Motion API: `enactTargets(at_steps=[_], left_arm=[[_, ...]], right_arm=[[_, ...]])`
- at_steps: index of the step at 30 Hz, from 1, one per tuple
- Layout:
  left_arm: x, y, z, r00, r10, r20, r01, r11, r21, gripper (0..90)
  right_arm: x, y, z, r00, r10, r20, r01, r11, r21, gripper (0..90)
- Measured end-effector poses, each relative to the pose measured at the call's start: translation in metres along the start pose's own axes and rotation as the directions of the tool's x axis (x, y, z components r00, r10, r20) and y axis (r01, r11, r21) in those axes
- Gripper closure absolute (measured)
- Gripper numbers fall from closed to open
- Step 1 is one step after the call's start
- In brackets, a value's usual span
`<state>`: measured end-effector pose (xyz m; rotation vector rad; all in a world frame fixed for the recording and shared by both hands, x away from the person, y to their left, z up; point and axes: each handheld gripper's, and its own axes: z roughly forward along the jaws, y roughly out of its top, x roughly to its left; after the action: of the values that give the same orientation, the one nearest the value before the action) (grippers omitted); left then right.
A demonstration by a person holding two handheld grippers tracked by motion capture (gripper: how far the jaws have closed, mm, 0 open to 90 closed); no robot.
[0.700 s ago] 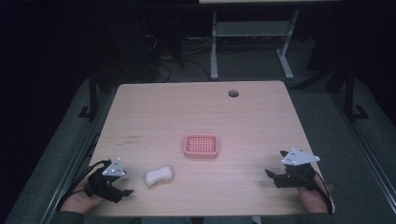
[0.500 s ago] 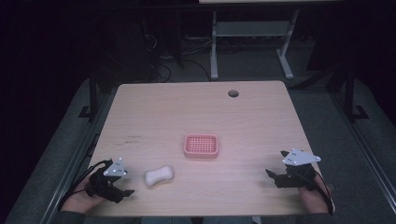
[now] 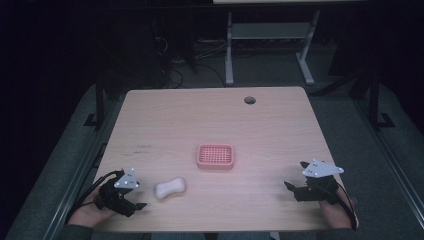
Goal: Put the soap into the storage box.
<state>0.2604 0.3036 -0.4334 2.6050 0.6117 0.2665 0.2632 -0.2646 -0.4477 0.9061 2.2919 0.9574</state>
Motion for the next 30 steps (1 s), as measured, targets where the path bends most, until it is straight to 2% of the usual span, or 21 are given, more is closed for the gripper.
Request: enactTargets(at_steps=[13,30], left_arm=[[-0.003,0.013,0.002,0.9994,0.029,0.017,-0.029,0.9996,-0.002,24.8],[-0.007,0.037,0.007,0.9951,0.092,0.035,-0.092,0.9957,0.005,24.8]], right_arm=[[0.0,-0.001,-0.001,0.9999,0.009,-0.009,-0.009,1.0,0.001,13.7],[-0.002,-0.002,-0.001,0.9996,0.027,0.001,-0.027,1.0,0.007,13.8]])
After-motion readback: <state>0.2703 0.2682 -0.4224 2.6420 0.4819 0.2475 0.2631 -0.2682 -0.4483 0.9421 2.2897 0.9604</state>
